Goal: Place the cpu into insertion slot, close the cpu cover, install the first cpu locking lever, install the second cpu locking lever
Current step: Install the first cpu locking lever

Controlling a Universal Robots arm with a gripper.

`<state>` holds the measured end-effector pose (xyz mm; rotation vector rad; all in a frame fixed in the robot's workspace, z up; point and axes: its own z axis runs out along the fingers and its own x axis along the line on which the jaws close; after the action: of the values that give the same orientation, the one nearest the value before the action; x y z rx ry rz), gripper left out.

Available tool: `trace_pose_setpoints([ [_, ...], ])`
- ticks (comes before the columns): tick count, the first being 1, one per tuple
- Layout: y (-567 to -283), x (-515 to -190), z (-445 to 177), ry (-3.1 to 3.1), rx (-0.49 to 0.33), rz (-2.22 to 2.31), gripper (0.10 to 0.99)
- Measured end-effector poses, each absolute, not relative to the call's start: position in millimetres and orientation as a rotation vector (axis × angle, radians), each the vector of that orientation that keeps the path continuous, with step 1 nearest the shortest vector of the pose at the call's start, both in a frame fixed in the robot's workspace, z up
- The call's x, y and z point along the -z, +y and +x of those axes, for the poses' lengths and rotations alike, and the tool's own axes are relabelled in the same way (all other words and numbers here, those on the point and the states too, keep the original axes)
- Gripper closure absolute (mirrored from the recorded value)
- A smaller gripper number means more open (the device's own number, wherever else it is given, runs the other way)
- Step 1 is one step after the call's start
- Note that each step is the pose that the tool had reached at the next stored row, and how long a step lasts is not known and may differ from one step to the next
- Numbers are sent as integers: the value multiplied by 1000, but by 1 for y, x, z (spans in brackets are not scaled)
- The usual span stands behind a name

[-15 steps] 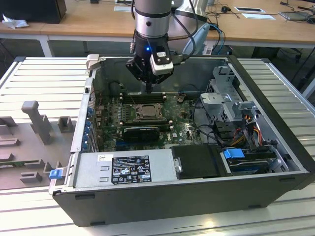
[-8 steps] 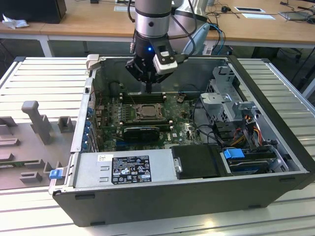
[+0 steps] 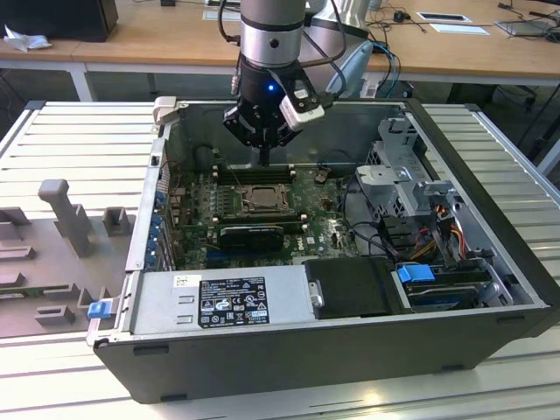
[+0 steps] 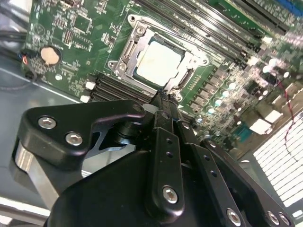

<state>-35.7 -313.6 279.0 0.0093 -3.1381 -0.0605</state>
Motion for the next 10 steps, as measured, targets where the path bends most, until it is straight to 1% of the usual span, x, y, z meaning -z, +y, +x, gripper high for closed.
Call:
trace_pose_setpoints([
  [3,-314,-279,-36,-3135,60,117,980],
  [10,-314,-279,-45,-3134,62,126,980],
])
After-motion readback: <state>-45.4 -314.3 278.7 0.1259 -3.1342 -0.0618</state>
